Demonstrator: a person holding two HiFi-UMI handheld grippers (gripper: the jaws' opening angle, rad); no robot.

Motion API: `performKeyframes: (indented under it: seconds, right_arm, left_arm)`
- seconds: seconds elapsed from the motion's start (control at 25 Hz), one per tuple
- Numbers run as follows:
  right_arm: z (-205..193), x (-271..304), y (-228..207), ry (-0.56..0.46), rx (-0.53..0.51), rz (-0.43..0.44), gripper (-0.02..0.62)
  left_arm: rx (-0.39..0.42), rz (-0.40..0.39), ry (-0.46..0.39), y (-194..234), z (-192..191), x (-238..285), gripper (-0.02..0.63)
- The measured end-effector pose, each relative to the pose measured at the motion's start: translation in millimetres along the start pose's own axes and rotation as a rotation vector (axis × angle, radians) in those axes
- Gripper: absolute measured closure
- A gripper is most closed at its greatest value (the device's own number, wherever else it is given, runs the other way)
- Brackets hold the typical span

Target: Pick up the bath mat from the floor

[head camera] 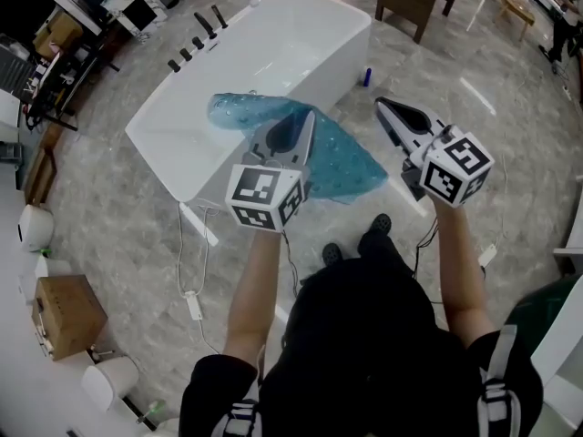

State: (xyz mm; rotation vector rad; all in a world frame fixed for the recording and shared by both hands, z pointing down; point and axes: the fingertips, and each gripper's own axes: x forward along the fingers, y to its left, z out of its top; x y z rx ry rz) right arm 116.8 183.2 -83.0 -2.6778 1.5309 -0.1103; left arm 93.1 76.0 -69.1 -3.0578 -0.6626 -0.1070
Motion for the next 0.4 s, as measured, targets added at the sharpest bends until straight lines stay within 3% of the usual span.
performKeyframes:
  seconds: [0.4]
  right_arm:
    - [-2.7,-2.2,10.4,0.007,-0.011,0.013,0.583]
  left_arm:
    - [0.002,0.011,0.016,-1.5,-5.9,-9.0,0.566]
